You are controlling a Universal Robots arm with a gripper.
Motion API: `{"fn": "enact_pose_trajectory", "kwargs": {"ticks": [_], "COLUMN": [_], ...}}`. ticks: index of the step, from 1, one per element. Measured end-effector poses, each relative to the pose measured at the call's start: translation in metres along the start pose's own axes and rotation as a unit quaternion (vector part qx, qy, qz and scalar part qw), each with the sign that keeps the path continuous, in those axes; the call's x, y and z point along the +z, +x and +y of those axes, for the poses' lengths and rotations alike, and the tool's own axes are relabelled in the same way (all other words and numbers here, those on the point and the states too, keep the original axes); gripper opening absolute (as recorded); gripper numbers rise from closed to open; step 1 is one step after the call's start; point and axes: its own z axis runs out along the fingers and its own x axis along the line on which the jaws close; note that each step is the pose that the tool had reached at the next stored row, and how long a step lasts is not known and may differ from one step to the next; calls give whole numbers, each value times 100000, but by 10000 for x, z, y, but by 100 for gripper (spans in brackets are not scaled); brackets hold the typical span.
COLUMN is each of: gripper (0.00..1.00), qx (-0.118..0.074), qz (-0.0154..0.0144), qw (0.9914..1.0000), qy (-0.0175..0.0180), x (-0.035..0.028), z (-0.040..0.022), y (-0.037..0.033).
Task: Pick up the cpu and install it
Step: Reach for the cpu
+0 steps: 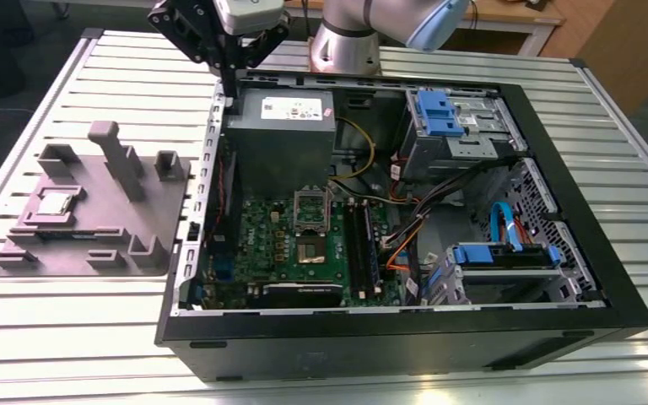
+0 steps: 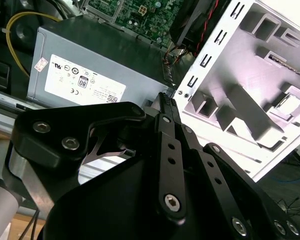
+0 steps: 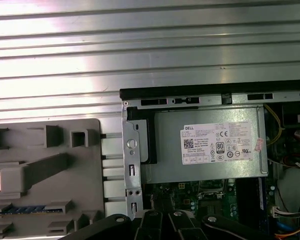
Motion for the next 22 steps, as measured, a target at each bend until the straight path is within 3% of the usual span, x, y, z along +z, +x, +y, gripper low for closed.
{"fn": "enact_pose_trajectory", "kwargs": {"ticks": [22], "gripper": [10], "qx": [3], "qz": [51], "qw": [100000], "qy": [5], "x": [12], "z": [-5], "y": [56]}}
